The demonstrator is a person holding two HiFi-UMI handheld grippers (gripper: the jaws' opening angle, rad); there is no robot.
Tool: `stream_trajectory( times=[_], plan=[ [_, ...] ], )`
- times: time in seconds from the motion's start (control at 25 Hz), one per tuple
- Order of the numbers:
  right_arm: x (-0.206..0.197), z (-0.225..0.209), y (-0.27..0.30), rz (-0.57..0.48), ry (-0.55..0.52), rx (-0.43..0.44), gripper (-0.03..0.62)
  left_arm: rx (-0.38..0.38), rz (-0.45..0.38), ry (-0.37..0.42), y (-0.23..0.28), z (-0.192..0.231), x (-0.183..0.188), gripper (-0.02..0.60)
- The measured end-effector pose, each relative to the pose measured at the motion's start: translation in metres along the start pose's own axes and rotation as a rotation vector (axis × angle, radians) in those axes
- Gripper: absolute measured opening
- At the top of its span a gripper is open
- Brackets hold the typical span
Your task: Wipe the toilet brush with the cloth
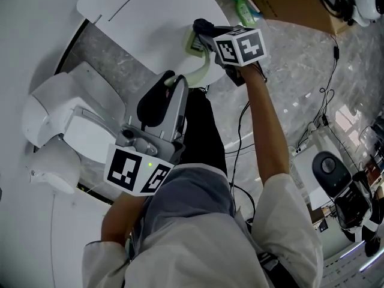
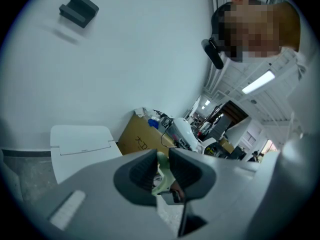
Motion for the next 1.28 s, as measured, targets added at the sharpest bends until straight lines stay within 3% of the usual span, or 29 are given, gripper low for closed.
stream_trajectory(
  times=[0.44, 1.28],
  plan=[
    [0.018, 0.006, 0.015, -0.019, 0.01, 0.06, 0.098, 0.001, -0.002, -0.008, -0.001, 0.0, 0.0, 0.0],
    [0.037, -0.014, 0.035, -0.091, 0.18, 0.146, 0.098, -0.001, -0.005, -0.013, 0.0, -0.001, 0.0, 0.0]
  ],
)
Point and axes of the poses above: the fingertips, and each gripper's own axes: y forward along the fingers, z to its left, x out of its top, the point moved 5 cm from there along -y, backward along the fingers, and after that the axes turned 2 degrees about -z, right-handed, at the moved point
